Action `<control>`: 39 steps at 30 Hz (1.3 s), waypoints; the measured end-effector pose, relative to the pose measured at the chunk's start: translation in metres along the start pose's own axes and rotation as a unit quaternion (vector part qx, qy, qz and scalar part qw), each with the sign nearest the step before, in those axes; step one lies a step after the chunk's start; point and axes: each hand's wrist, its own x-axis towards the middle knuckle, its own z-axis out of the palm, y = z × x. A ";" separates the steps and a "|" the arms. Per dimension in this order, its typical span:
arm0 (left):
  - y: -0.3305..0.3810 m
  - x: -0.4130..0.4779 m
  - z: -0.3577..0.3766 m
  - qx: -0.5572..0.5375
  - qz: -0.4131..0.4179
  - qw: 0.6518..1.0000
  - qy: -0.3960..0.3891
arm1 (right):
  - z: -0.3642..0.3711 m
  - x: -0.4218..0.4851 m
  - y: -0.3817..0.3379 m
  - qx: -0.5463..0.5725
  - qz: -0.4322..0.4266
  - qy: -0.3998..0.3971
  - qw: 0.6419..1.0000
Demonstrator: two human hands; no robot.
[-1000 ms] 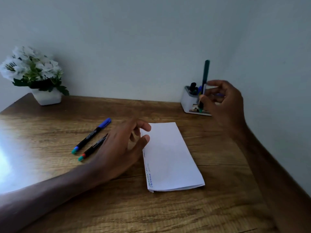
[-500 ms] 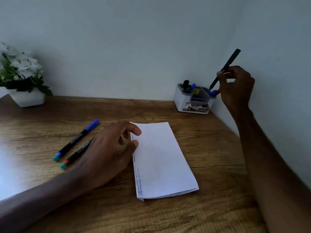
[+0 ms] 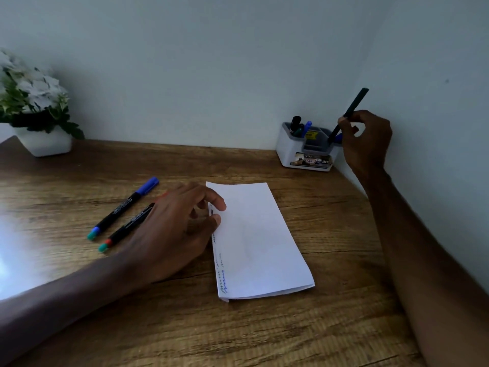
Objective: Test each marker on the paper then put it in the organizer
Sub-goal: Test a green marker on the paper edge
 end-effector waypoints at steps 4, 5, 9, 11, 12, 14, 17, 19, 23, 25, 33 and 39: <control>0.000 0.001 0.001 0.001 -0.001 1.000 -0.001 | -0.002 0.013 0.005 -0.058 0.014 0.062 0.996; -0.001 0.001 0.001 0.002 0.000 1.000 -0.002 | -0.002 0.015 0.007 -0.062 0.014 0.066 0.996; -0.001 0.002 0.001 0.001 0.000 1.000 -0.009 | 0.004 0.003 0.014 -0.049 0.003 0.020 0.999; -0.001 0.002 0.001 0.001 0.000 1.000 -0.004 | 0.007 -0.003 0.018 -0.042 0.021 -0.003 0.999; -0.001 0.002 0.002 0.001 0.001 1.000 -0.002 | 0.009 -0.004 0.020 -0.044 0.030 -0.007 0.999; -0.002 0.002 0.002 0.000 0.001 1.000 0.000 | 0.011 -0.003 0.024 -0.054 0.048 -0.010 0.997; -0.002 0.002 0.001 0.001 0.002 1.000 0.000 | 0.013 -0.001 0.026 -0.065 0.062 -0.014 0.996; -0.001 0.002 0.001 -0.002 0.001 1.000 0.000 | 0.015 -0.002 0.028 -0.069 0.065 -0.018 0.995; -0.001 0.002 0.001 0.000 -0.001 1.000 -0.002 | 0.018 -0.002 0.031 -0.058 0.065 -0.024 0.996; -0.001 0.002 0.001 0.000 -0.002 1.000 -0.002 | 0.018 -0.003 0.031 -0.057 0.059 -0.024 0.996; 0.000 0.002 0.001 0.002 0.002 1.000 -0.001 | 0.010 -0.008 0.005 -0.092 0.052 -0.011 0.994; 0.000 0.002 0.002 0.002 0.008 1.000 0.010 | 0.007 -0.013 -0.023 -0.076 -0.045 0.028 0.996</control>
